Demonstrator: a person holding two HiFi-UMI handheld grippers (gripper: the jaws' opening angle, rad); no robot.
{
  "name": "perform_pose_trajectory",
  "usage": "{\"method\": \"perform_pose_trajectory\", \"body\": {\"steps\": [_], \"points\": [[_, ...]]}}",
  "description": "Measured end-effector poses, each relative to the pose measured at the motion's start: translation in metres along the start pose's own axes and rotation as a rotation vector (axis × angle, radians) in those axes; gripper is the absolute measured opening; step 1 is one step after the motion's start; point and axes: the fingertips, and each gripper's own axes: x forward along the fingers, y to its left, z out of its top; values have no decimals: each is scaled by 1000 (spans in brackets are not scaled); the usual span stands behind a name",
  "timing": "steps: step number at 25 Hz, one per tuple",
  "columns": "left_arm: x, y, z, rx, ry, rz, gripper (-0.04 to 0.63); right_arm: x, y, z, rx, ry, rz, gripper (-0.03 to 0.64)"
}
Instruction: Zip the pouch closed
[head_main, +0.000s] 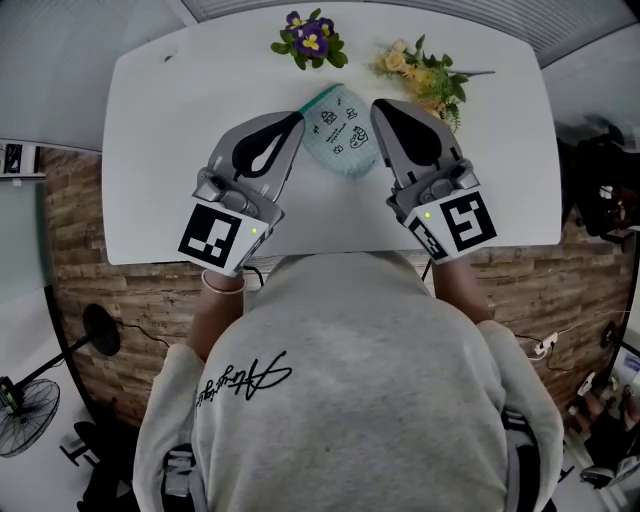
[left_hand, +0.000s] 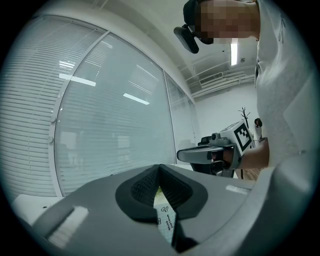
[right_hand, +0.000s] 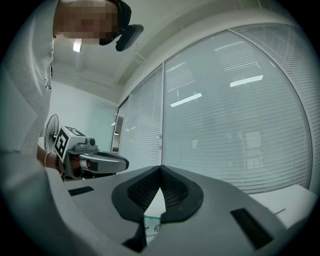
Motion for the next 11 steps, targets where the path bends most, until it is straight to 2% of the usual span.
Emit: {"method": "perform_pose_trajectory", "body": {"steps": [11], "points": [[0, 0, -10, 0, 22, -17, 2, -2, -1, 0, 5, 0, -15, 0]]}}
